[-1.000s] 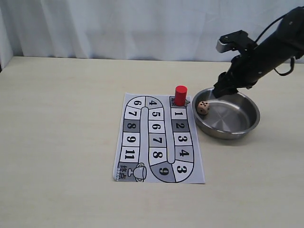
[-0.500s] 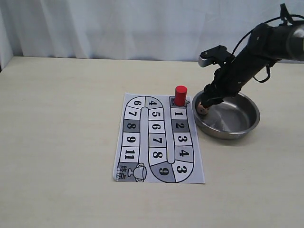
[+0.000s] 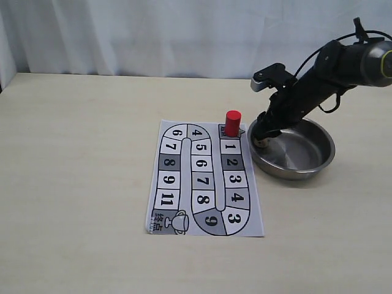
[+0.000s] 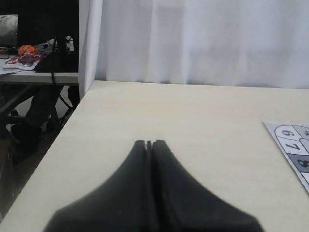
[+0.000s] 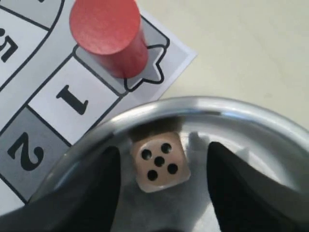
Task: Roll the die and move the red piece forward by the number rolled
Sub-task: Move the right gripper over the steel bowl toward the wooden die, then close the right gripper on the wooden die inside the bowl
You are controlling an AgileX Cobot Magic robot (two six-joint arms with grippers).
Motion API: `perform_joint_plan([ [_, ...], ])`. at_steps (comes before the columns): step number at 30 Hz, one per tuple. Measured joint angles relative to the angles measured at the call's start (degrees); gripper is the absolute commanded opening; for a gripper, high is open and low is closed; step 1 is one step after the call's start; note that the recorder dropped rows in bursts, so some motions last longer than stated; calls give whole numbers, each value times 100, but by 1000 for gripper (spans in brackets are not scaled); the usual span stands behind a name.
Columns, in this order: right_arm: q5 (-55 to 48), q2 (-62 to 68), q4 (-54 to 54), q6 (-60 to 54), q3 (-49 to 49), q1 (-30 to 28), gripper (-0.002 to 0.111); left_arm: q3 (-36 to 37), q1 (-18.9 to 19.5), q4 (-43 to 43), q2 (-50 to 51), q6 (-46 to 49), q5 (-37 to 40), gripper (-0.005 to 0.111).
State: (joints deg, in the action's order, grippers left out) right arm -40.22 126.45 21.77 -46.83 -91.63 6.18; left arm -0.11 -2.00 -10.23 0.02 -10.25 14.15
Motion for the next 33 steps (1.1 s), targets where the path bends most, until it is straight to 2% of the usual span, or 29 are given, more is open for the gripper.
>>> perform_joint_plan([
  [19,173,270,24,-22,0,0,51,0,0,0,0,0,0,0],
  [20,173,270,24,-22,0,0,49,0,0,0,0,0,0,0],
  [22,173,270,24,-22,0,0,24,0,0,0,0,0,0,0],
  [24,150,270,35,-22,0,0,6,0,0,0,0,0,0,0],
  [27,128,270,44,111,0,0,4,0,0,0,0,0,0,0],
  [33,-265,-147,-254,1103,0,0,4,0,0,0,0,0,0,0],
])
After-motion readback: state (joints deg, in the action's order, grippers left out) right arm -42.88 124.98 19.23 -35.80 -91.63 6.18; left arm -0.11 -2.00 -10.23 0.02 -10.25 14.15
